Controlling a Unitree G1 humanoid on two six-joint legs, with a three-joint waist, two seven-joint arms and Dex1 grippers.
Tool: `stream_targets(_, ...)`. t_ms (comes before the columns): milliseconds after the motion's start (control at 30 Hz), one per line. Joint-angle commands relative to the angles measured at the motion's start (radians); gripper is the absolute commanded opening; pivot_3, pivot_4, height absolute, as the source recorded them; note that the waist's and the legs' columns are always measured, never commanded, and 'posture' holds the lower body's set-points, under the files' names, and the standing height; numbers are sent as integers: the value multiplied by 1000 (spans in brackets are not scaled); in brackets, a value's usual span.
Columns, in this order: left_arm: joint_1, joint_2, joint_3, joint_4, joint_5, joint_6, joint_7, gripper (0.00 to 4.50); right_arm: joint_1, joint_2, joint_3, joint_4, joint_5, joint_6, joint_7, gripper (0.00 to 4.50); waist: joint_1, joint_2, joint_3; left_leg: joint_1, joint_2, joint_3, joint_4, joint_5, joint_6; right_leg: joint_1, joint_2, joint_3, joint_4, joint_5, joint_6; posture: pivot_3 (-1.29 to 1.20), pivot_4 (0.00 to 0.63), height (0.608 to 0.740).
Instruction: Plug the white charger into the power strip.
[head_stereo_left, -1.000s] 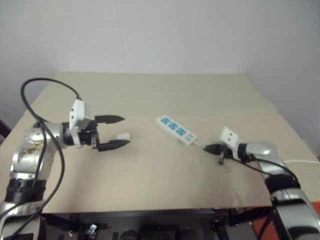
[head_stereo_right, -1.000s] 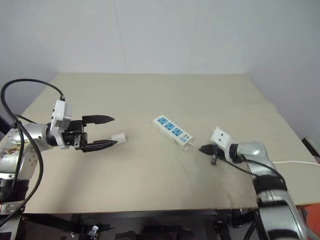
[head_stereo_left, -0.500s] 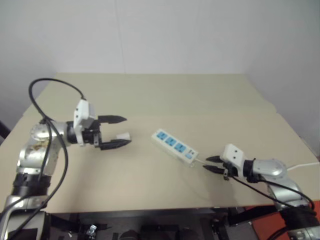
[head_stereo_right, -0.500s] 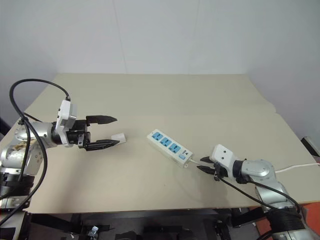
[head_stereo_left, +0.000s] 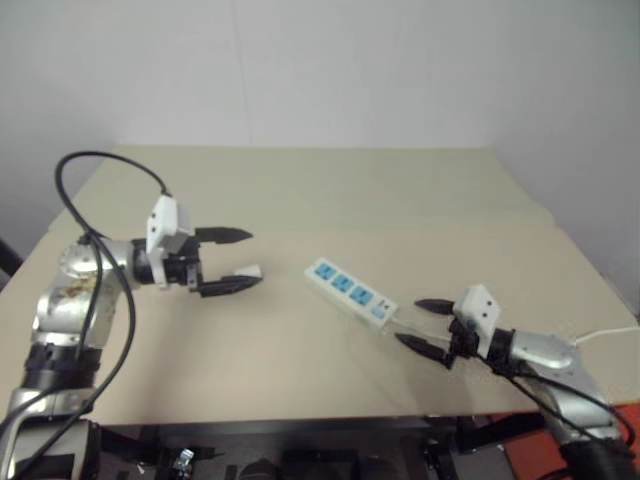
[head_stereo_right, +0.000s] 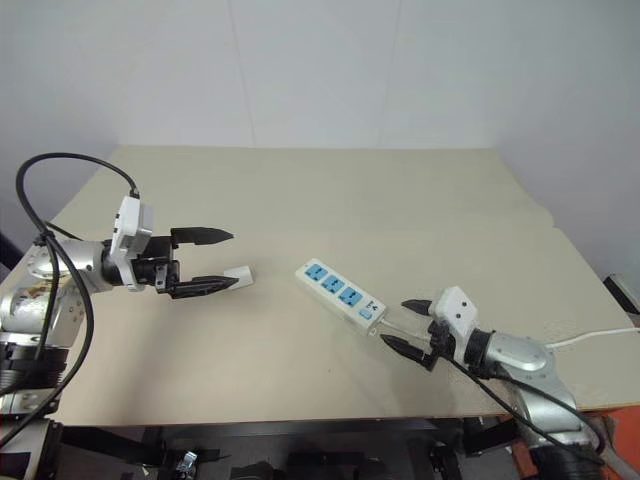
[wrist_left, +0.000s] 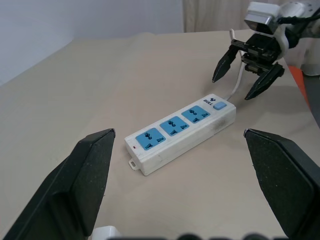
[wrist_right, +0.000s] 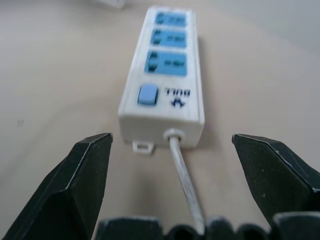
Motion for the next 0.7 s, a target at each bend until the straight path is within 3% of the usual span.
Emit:
stream_targets(33,-1,24,24,-45,-22,12,-9,4500,14,44,-4,-32,26,-11,-41,4471,0,0,0,0,0,0,0,0,0,0,0,0,0,0,0,0,150,740)
stream_targets(300,-25,23,14,-28,-3,10,8,4500,-38,133,54,70,-29,-62,-88,4471,0,0,0,0,0,0,0,0,0,0,0,0,0,0,0,0,150,740)
stream_targets(700,-20,27,23,-37,-6,8,20,4500,-102,170,55,195,-70,-141,-132,4471,0,0,0,0,0,0,0,0,0,0,0,0,0,0,0,0,150,740)
